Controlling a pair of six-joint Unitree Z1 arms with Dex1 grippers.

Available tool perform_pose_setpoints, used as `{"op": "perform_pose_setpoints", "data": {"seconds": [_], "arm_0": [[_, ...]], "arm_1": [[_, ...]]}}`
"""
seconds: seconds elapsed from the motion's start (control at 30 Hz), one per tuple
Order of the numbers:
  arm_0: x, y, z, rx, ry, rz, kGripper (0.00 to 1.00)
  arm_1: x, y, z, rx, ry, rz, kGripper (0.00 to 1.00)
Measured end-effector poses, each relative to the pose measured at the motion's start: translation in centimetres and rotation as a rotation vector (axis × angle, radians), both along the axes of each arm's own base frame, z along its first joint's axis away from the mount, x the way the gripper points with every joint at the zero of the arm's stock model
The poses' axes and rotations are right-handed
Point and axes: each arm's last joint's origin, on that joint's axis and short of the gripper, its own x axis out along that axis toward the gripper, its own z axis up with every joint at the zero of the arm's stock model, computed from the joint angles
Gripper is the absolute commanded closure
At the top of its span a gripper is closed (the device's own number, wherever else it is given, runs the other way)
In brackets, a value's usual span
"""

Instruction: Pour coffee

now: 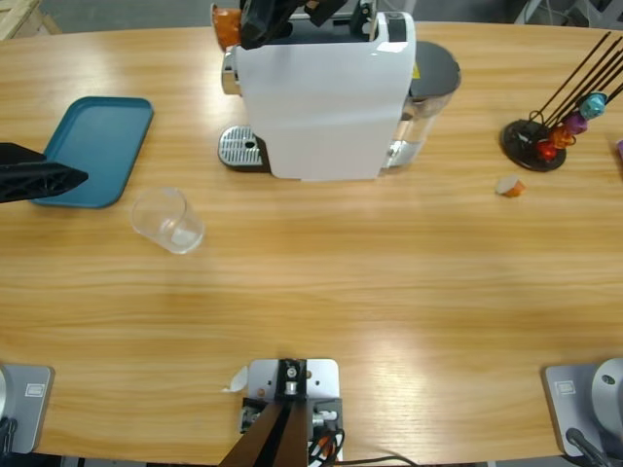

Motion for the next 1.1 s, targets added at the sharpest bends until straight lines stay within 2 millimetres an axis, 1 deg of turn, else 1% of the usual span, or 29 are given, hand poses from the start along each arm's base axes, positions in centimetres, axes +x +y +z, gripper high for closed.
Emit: {"op": "perform_pose_setpoints", "data": {"seconds": [0.23,0.5,0.8,1.1], "arm_0": [[0.0,0.0,0.0,-0.001,0.002,-0.002,0.17],[0.0,0.0,0.0,-0.002,0.001,-0.002,0.17],[0.0,0.0,0.0,-0.002,0.001,-0.002,0.17],[0.0,0.0,0.0,-0.002,0.001,-0.002,0.17]], "arm_1": [[1.0,-0.7,0.0,-0.029,-0.04,-0.044,1.0],[1.6,-1.2,1.1,-0.021,-0.085,-0.074,1.0],[2.1,-1.1,0.6,-0.031,-0.078,-0.082,1.0],[2.4,-1.3,0.6,-0.032,-0.077,-0.09,1.0]]}}
